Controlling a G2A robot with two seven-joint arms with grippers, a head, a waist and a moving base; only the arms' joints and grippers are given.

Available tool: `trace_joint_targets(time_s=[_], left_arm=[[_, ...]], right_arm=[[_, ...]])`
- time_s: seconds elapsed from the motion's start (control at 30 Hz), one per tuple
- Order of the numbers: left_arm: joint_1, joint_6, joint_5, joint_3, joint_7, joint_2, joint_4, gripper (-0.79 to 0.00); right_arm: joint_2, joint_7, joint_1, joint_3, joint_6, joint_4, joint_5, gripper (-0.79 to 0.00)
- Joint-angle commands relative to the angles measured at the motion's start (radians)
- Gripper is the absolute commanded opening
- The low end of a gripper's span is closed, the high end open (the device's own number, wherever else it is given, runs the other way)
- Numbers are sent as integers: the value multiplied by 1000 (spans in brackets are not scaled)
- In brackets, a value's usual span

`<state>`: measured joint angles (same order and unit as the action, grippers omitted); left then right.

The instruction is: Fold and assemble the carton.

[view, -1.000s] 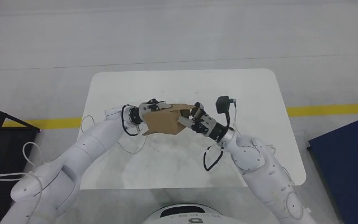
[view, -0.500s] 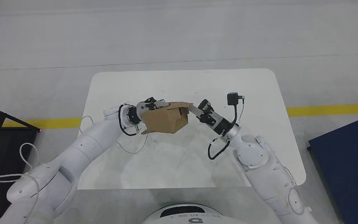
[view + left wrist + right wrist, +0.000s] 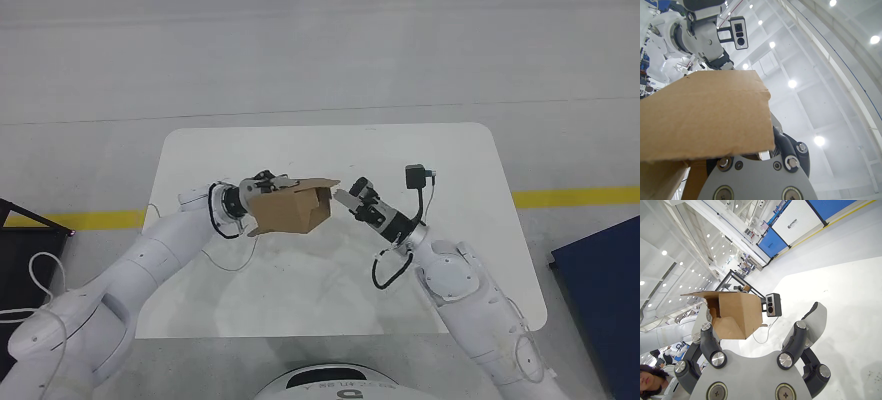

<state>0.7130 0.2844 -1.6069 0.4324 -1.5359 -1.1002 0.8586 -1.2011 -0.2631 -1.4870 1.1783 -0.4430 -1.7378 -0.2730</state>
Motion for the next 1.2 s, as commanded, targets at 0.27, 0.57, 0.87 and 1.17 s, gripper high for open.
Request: trace_joint_targets(time_s=[0.27, 0.57, 0.87, 1.17], left_arm=[[-45, -233, 271, 28, 0, 39, -21, -785], [-43, -342, 283, 51, 0, 74, 37, -785], [-64, -388, 286, 72, 0, 85, 49, -785], [-62, -406, 296, 61, 0, 78, 66, -785]], right_arm=[[1, -232, -6, -1, -222, 57, 733, 0], [8, -609, 84, -7, -70, 184, 1113, -95], [-6, -702, 149, -60, 18, 253, 1165, -129], [-22, -664, 175, -92, -19, 283, 1143, -151]])
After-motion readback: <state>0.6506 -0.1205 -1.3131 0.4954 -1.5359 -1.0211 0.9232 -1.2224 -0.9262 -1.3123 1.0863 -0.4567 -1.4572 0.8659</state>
